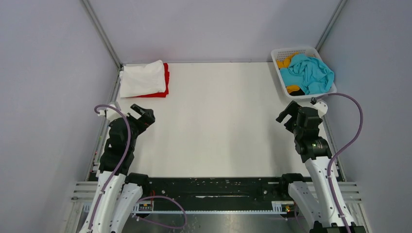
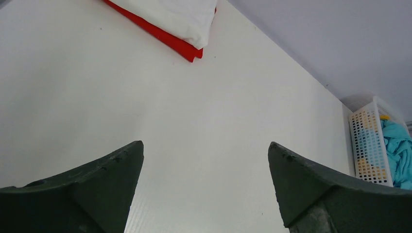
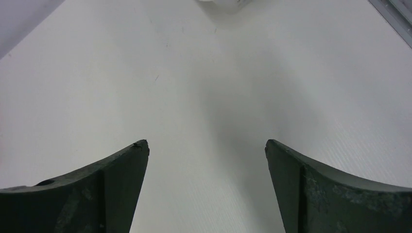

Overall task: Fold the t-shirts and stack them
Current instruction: Grab crumpled tshirt from bin with the right arm, then move the tshirt to the center of the board, then flatten out the tshirt

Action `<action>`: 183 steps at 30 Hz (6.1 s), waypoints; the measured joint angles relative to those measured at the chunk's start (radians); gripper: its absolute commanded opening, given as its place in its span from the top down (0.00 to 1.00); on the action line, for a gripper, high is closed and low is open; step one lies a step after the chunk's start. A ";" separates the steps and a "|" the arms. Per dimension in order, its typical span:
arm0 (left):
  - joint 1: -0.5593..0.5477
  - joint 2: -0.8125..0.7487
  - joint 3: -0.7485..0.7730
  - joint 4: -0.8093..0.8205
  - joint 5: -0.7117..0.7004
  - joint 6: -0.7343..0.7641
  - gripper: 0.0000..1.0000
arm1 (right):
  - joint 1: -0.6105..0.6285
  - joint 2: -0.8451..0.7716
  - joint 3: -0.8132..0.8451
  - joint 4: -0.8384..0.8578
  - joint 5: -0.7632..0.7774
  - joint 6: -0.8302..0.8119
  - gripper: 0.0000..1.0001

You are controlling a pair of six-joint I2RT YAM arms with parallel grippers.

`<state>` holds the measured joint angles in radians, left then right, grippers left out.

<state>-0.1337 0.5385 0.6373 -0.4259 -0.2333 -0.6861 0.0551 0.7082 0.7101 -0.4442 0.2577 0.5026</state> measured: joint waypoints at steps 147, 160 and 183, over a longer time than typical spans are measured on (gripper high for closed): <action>-0.462 0.814 -0.093 0.278 0.208 -0.194 1.00 | 0.542 0.519 0.034 0.211 -0.159 -0.042 0.10; -0.465 0.774 -0.108 0.238 0.171 -0.193 1.00 | 0.635 0.929 0.294 0.187 -0.012 0.039 0.25; -0.465 0.662 -0.135 0.167 0.111 -0.193 1.00 | 0.638 1.013 0.319 0.150 0.286 0.150 1.00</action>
<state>-0.5983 1.2003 0.5018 -0.2592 -0.1226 -0.8791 0.6930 1.7210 1.0286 -0.2939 0.5442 0.6521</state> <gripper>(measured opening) 0.029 0.060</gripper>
